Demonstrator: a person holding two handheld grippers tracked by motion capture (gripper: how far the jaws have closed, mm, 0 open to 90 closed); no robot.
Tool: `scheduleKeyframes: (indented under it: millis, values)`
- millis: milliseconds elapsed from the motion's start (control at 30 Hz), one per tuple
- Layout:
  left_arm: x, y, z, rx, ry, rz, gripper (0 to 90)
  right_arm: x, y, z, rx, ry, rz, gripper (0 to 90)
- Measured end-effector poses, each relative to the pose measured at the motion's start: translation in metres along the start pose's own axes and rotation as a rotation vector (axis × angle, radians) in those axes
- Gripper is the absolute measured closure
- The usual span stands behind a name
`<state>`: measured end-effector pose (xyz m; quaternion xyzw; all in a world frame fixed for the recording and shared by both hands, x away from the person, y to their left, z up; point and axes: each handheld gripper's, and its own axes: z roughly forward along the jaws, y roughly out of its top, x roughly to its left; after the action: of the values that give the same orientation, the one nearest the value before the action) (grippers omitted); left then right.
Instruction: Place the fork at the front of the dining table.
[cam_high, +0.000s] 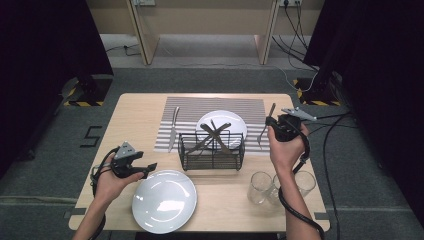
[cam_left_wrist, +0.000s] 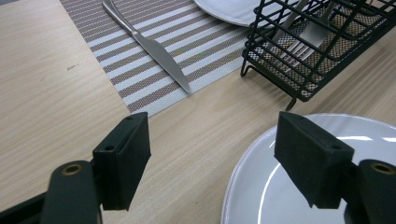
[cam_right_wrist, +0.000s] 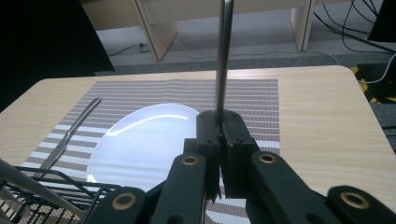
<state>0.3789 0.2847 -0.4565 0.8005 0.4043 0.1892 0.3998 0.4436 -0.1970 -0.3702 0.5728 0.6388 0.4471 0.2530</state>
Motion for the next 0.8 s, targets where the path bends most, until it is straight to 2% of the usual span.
scheduleKeyframes:
  millis: [800]
  values:
    - [0.001, 0.0, 0.0, -0.003, 0.001, -0.004, 26.6, -0.008, -0.005, 0.02, 0.045, -0.032, 0.007, 87.4]
